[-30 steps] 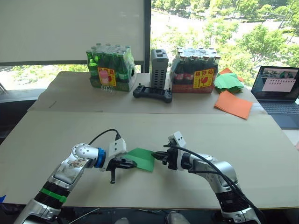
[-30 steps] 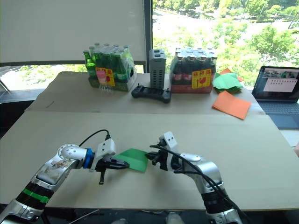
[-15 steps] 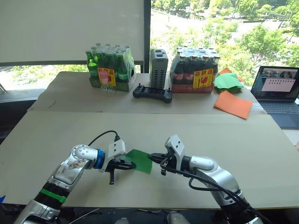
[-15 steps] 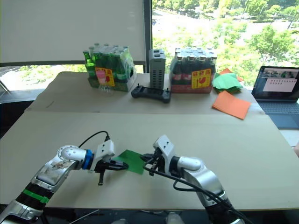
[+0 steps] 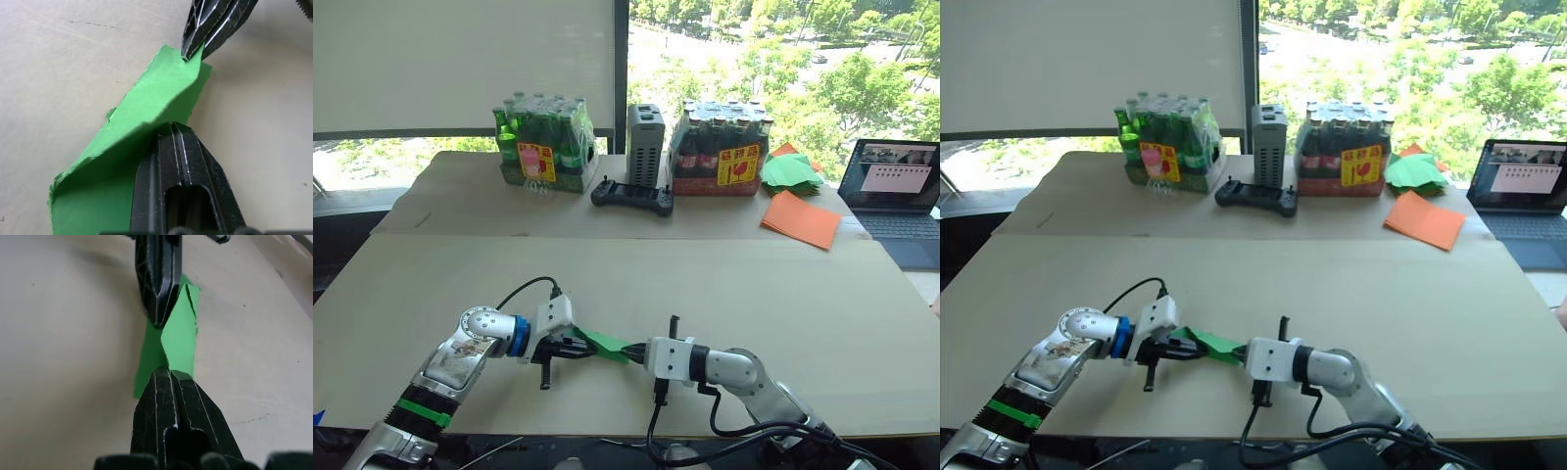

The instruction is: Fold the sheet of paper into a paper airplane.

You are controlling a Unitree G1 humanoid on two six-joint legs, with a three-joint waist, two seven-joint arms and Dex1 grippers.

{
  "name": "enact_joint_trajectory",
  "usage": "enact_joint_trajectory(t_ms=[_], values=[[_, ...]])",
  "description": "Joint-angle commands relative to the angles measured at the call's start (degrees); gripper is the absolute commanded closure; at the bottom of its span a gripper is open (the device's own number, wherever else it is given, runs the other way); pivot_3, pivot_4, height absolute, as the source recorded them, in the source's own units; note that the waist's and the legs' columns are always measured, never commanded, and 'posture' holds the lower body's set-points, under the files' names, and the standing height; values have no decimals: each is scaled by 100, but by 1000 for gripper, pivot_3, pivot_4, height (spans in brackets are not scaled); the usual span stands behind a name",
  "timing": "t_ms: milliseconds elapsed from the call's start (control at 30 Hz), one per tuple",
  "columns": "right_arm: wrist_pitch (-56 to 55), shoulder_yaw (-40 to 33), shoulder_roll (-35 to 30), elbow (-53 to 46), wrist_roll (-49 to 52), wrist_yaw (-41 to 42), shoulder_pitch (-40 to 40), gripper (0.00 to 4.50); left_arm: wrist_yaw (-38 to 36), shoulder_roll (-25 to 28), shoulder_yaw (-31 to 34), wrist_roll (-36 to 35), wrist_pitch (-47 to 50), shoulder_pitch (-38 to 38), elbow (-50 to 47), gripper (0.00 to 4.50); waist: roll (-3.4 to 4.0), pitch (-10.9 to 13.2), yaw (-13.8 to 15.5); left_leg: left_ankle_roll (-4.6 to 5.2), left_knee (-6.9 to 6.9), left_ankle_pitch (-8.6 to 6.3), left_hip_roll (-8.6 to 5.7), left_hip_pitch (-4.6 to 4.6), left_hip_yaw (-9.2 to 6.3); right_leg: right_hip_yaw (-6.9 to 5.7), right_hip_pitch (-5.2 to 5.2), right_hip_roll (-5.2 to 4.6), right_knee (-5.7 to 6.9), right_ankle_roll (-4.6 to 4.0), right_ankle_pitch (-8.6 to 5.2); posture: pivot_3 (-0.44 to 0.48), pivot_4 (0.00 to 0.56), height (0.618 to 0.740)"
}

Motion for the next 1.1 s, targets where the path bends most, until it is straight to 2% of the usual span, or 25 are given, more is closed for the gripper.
enact_joint_trajectory(t_ms=[33, 167, 300, 433, 533, 733, 1000, 1100], values=[[7, 40, -3, 192, -249, 37, -16, 4478, 26, 161, 167, 22, 81, 53, 45, 4500, 0, 0, 0, 0, 0, 0, 0, 1, 0, 0, 2, 0, 0, 0, 0, 0, 150, 740], [119, 5, 58, 217, -105, 206, 22, 4478, -14, 282, 356, -174, 257, 99, -208, 4500, 0, 0, -8, 0, 0, 0, 2, 9, 0, 1, 7, 2, 2, -1, 0, 0, 150, 740], [209, -36, 88, 186, -107, 284, 41, 4478, -91, 387, 751, -683, 721, -14, -565, 4500, -1, 0, -4, 0, 0, 0, 3, 11, 0, 2, 8, 2, 4, -1, 0, 0, 150, 740], [250, -44, 99, 197, -119, 339, 56, 4478, -41, 258, 997, -1165, 1168, -205, -760, 4500, -1, 0, 1, 0, 0, 0, 3, 12, 0, 2, 10, 2, 5, -1, 0, 0, 150, 740], [258, -41, 102, 194, -137, 369, 52, 4478, 15, 190, 801, -1021, 1103, -185, -741, 4500, -1, 0, -7, 0, 0, 0, 2, 13, 1, 2, 11, 2, 4, -1, 0, 0, 150, 740], [421, -62, 103, 111, -83, 463, 43, 4478, 207, -76, 112, -166, 316, -182, -93, 4500, -1, -1, 3, 0, 0, 0, 1, 17, 2, 4, 15, 2, 3, -2, 0, 0, 150, 740], [1175, -187, 181, -459, 190, 734, -17, 1936, 140, -263, -257, 329, -266, -288, 673, 4500, 1, -3, 18, 0, 0, 0, 0, 20, 2, 4, 19, 1, 2, -2, 0, 0, 150, 740], [1844, -309, 163, -978, 500, 972, -5, 1936, 122, -277, -294, 412, -405, -291, 828, 4500, 2, -5, 23, 0, 0, 0, 0, 21, 1, 3, 20, 1, 3, -2, 0, 0, 150, 740]])
